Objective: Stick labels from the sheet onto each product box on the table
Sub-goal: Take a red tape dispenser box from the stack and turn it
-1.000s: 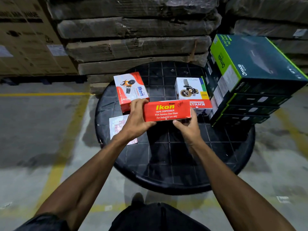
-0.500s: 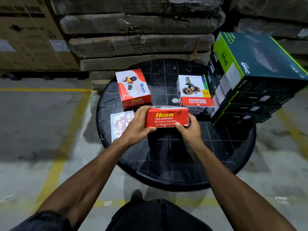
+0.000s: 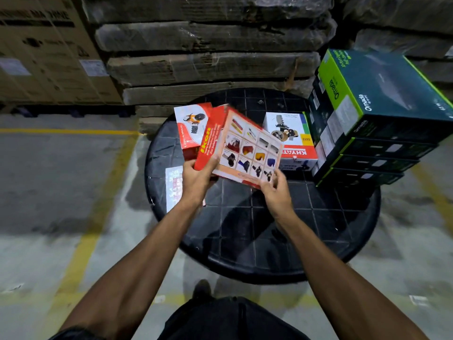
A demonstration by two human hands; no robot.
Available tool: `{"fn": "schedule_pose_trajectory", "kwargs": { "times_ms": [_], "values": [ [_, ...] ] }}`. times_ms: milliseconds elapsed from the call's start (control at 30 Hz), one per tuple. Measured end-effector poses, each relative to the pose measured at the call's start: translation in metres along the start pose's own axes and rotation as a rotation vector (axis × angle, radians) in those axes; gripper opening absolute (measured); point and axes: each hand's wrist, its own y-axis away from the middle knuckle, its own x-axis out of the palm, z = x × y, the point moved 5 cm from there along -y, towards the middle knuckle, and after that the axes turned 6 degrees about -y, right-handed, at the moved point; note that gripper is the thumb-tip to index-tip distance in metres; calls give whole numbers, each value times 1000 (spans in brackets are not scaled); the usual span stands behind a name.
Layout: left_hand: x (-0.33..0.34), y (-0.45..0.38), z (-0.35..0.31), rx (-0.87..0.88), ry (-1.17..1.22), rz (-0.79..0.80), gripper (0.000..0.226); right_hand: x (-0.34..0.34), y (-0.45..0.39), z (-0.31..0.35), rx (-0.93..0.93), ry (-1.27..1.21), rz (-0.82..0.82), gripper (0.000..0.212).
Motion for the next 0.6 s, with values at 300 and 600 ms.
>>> {"fn": "schedule_pose_trajectory", "kwargs": {
  "times_ms": [300,600],
  "values": [
    [29,44,100,-514,258,0,46,8,15,-61,513,-296,64,69],
    [30,63,139,-644,-165,342,45,-4,24,-82,644,-397,-97,67]
  ]
}}
